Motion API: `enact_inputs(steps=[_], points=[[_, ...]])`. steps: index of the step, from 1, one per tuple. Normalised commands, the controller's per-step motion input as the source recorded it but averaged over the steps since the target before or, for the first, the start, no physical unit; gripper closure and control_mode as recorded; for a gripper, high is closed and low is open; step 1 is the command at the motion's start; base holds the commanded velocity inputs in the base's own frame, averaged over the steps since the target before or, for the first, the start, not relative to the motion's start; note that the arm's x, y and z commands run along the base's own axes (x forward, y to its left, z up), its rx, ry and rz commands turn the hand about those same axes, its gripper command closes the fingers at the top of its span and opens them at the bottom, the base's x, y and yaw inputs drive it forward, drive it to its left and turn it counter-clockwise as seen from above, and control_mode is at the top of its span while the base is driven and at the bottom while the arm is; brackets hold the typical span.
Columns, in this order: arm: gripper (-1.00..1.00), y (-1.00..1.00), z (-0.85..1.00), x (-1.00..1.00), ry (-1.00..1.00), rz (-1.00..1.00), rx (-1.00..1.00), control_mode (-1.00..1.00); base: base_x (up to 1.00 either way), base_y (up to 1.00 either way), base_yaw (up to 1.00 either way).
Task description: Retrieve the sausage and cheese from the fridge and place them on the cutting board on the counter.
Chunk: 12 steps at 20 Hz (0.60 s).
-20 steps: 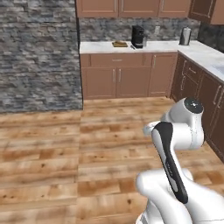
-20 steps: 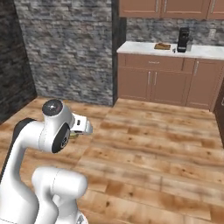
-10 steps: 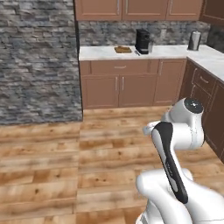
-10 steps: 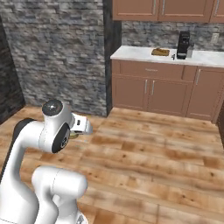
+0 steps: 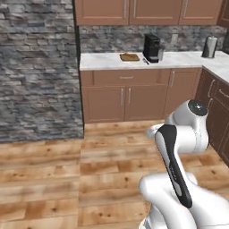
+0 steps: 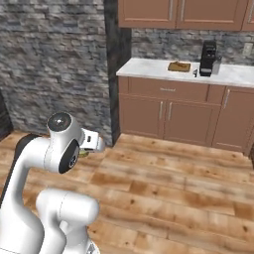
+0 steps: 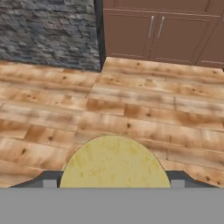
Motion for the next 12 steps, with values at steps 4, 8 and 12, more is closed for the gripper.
enact_inputs(steps=[4,8,12], points=[[1.00,0.00,0.00,0.00,0.00,0.00,0.00,1.00,0.79,-0.21,-0.02],[1.00,0.00,0.00,0.00,0.00,0.00,0.00,1.00,0.73,-0.18,-0.10],[1.00,0.00,0.00,0.00,0.00,0.00,0.00,1.00,0.72,-0.17,-0.11]])
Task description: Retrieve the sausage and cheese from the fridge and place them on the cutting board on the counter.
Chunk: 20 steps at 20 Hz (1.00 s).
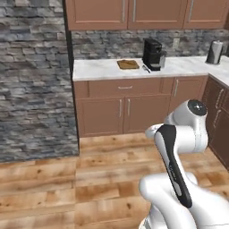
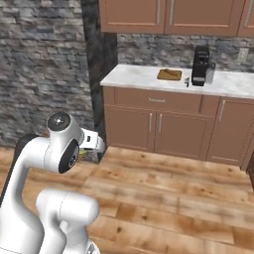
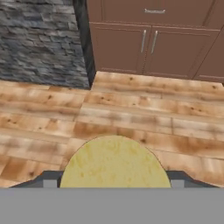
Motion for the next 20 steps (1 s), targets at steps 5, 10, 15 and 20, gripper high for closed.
enact_inputs(steps=[5,10,15,20], points=[[1.00,0.00,0.00,0.00,0.00,0.00,0.00,1.00,0.78,-0.11,-0.08],[1.00,0.00,0.00,0.00,0.00,0.00,0.00,1.00,0.87,-0.14,0.00],[1.00,0.00,0.00,0.00,0.00,0.00,0.00,1.00,0.85,-0.19,0.00],[1.00,0.00,0.00,0.00,0.00,0.00,0.00,1.00,0.86,-0.30,0.00]])
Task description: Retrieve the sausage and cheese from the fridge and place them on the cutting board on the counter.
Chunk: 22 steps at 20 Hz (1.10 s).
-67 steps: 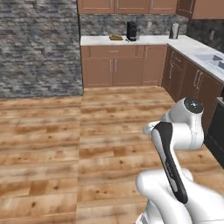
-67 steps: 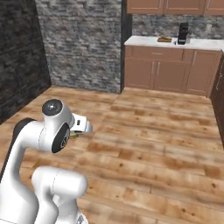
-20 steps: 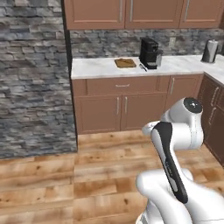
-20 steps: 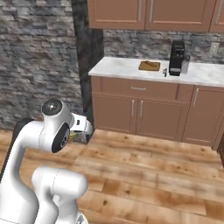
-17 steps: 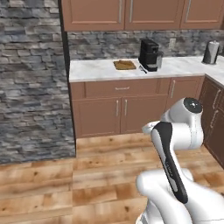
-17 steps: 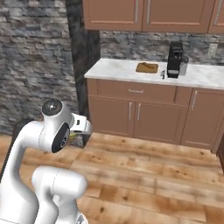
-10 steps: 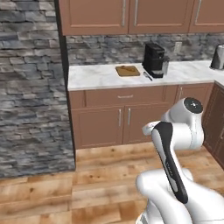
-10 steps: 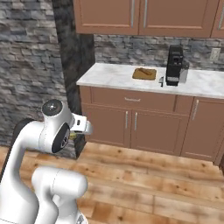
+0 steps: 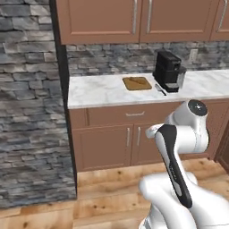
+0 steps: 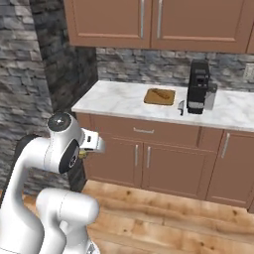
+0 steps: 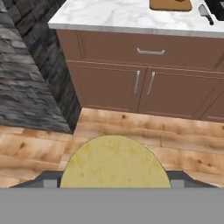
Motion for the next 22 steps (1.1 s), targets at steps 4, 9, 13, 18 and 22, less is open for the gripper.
enact_inputs(steps=[4,9,13,18,22], points=[[1.00,0.00,0.00,0.00,0.00,0.00,0.00,1.00,0.81,-0.29,0.00],[1.00,0.00,0.00,0.00,0.00,0.00,0.00,1.00,0.75,-0.25,-0.07],[1.00,0.00,0.00,0.00,0.00,0.00,0.00,1.00,0.75,-0.25,-0.05],[1.00,0.00,0.00,0.00,0.00,0.00,0.00,1.00,0.68,-0.29,-0.09],[1.00,0.00,0.00,0.00,0.00,0.00,0.00,1.00,0.62,-0.32,-0.11]])
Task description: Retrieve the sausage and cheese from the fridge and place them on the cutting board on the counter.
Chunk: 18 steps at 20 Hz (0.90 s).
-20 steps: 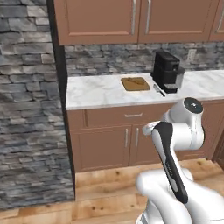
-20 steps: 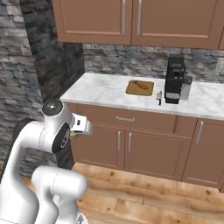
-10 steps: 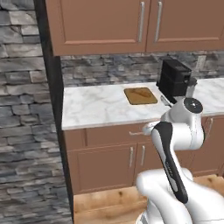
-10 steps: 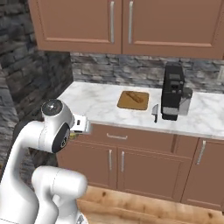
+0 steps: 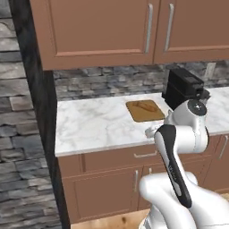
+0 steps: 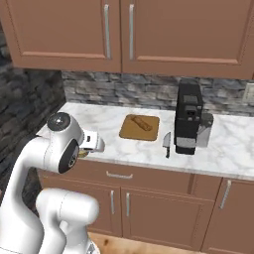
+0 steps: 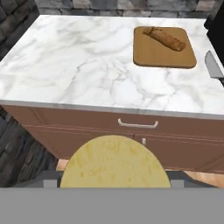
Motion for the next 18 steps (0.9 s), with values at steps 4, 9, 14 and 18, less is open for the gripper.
enact_inputs(steps=[4,9,14,18], points=[[1.00,0.00,0.00,0.00,0.00,0.00,0.00,1.00,0.63,-0.35,-0.05],[1.00,0.00,0.00,0.00,0.00,0.00,0.00,1.00,0.67,-0.35,0.00],[1.00,0.00,0.00,0.00,0.00,0.00,0.00,1.00,0.60,-0.22,0.00],[1.00,0.00,0.00,0.00,0.00,0.00,0.00,1.00,0.27,0.01,-0.03]])
